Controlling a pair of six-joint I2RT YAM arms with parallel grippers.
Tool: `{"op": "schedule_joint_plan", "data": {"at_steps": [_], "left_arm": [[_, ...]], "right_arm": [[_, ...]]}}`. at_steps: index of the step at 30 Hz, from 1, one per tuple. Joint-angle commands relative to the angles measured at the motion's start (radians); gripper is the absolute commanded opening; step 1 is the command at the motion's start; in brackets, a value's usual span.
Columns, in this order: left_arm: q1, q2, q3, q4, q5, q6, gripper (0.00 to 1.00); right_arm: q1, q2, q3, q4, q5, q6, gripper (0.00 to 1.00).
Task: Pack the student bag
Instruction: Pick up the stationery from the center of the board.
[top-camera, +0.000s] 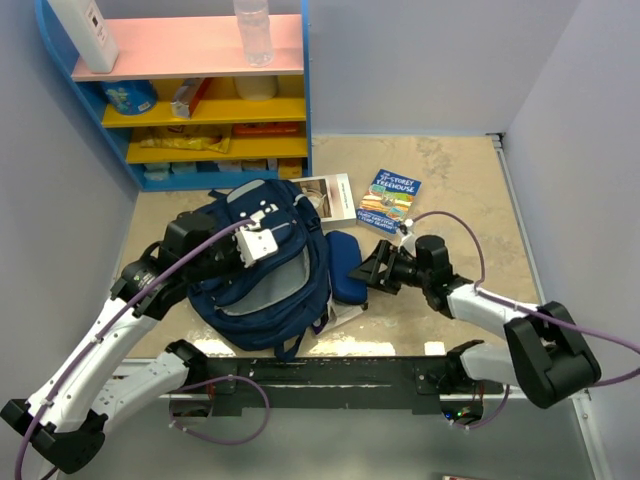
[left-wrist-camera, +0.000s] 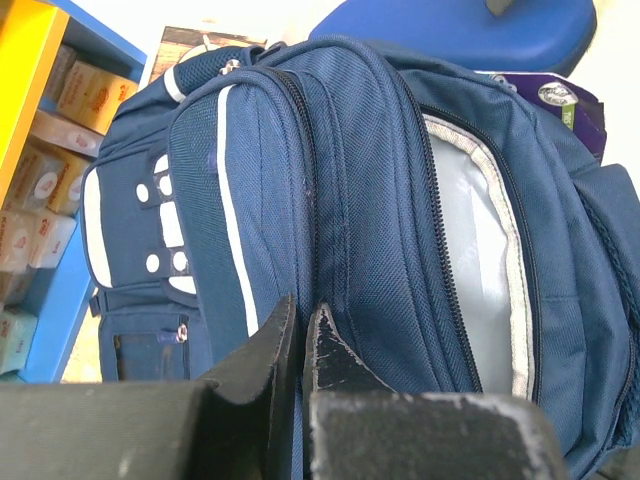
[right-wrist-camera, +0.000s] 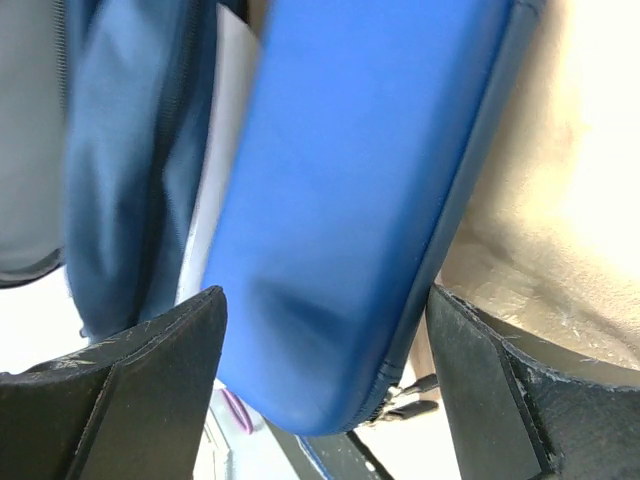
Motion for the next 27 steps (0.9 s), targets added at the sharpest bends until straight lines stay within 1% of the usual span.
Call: {"op": "schedule_joint_plan", "data": {"at_steps": [1, 2, 4, 5, 8, 10, 12, 15, 17, 18, 20, 21, 23, 26, 27], "left_arm": [[0.003, -0.017, 0.022, 0.143, 0.033, 0.023, 0.0], [0.005, -0.017, 0.025, 0.141, 0.034, 0.023, 0.0], [0.003, -0.014, 0.033, 0.135, 0.034, 0.023, 0.0], [0.003, -0.013, 0.036, 0.132, 0.034, 0.025, 0.0], [0.003, -0.008, 0.047, 0.126, 0.034, 0.028, 0.0], [0.003, -0.005, 0.053, 0.123, 0.036, 0.028, 0.0], [0.003, -0.005, 0.053, 0.121, 0.036, 0.028, 0.0], [0.005, 0.0, 0.056, 0.118, 0.037, 0.029, 0.0], [0.005, 0.003, 0.058, 0.118, 0.039, 0.029, 0.0], [0.005, 0.004, 0.059, 0.118, 0.039, 0.029, 0.0], [0.005, 0.009, 0.061, 0.12, 0.044, 0.029, 0.0], [0.005, 0.01, 0.062, 0.123, 0.045, 0.029, 0.0], [0.005, 0.012, 0.065, 0.126, 0.047, 0.026, 0.0], [0.005, 0.01, 0.068, 0.124, 0.042, 0.028, 0.0], [0.005, 0.01, 0.068, 0.12, 0.039, 0.028, 0.0]], "right_arm": [[0.02, 0.113, -0.081, 0.277, -0.018, 0.097, 0.82], [0.021, 0.144, -0.113, 0.323, -0.018, 0.11, 0.82], [0.023, 0.212, -0.132, 0.408, 0.0, 0.111, 0.82], [0.023, 0.28, -0.149, 0.437, 0.004, 0.116, 0.82], [0.024, 0.38, -0.164, 0.549, 0.008, 0.133, 0.81], [0.026, 0.403, -0.173, 0.633, 0.014, 0.154, 0.8], [0.026, 0.393, -0.17, 0.664, 0.021, 0.169, 0.79], [0.027, 0.312, -0.172, 0.655, 0.054, 0.177, 0.78], [0.026, 0.254, -0.163, 0.618, 0.067, 0.173, 0.77], [0.026, 0.197, -0.16, 0.583, 0.071, 0.171, 0.73], [0.027, 0.137, -0.141, 0.531, 0.083, 0.157, 0.65], [0.026, 0.087, -0.131, 0.462, 0.099, 0.151, 0.56], [0.026, 0.051, -0.115, 0.42, 0.103, 0.137, 0.52], [0.027, 0.009, -0.111, 0.387, 0.11, 0.134, 0.5], [0.027, 0.005, -0.109, 0.365, 0.11, 0.133, 0.47]]}}
